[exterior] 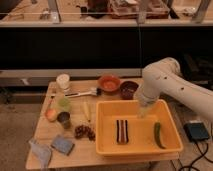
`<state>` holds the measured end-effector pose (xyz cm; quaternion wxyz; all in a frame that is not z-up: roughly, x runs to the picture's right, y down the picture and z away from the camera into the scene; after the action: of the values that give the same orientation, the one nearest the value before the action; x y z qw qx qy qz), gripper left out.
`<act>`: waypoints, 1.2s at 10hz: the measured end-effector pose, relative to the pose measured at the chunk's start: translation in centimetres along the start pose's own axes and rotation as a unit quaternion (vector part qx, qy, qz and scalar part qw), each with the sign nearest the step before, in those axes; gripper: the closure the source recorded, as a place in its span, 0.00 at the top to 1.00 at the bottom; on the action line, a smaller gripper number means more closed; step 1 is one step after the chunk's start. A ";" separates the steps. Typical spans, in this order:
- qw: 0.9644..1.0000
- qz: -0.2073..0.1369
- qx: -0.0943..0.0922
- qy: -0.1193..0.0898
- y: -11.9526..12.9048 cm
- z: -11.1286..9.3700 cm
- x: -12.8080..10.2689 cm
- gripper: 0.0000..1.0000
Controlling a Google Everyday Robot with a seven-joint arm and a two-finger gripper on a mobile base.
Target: Wipe table surface with sponge
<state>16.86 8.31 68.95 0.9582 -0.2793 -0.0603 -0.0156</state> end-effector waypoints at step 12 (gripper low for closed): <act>0.995 -0.062 0.010 -0.078 1.7 -3.8 -6.9 0.65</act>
<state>10.53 7.69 63.98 0.9504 -0.2660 -0.1524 -0.0524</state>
